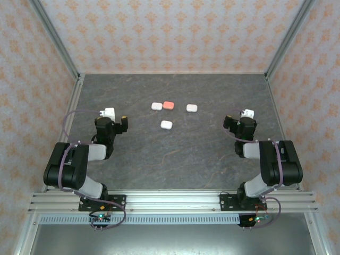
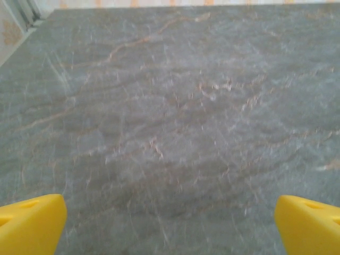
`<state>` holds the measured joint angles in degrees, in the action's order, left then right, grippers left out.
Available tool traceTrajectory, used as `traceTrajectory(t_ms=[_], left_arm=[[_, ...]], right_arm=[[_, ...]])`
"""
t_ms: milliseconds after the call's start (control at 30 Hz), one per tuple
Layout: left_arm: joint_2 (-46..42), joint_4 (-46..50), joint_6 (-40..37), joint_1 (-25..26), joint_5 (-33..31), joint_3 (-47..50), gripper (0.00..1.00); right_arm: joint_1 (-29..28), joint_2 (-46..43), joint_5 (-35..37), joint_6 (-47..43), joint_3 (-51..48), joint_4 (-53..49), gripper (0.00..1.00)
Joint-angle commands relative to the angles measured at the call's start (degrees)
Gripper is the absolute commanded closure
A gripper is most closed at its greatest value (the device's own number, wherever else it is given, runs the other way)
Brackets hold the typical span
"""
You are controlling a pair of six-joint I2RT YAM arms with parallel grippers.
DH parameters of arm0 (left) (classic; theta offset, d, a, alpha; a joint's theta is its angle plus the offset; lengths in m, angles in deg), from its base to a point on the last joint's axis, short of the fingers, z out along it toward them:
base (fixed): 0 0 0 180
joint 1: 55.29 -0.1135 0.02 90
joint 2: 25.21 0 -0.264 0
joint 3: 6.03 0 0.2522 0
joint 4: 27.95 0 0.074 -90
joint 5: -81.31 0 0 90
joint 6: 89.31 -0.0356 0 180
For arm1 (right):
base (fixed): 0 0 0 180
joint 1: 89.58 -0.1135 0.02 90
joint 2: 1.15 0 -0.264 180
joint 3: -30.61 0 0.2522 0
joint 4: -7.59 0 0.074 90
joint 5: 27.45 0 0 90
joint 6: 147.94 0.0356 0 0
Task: Insert the wireless bluetooth earbuds into the charging case
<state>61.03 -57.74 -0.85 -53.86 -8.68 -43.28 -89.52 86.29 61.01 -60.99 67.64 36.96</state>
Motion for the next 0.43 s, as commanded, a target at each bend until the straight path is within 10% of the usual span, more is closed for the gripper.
traceTrajectory(t_ms=[0, 400], left_arm=[[-0.52, 1.04, 0.82, -0.27, -0.98, -0.92, 0.00], [-0.54, 1.01, 0.73, -0.14, -1.24, -0.95, 0.00]], right_arm=[[-0.08, -0.38, -0.48, 0.57, 0.86, 0.88, 0.01], [-0.33, -0.35, -0.21, 0.41, 0.91, 0.64, 0.01]])
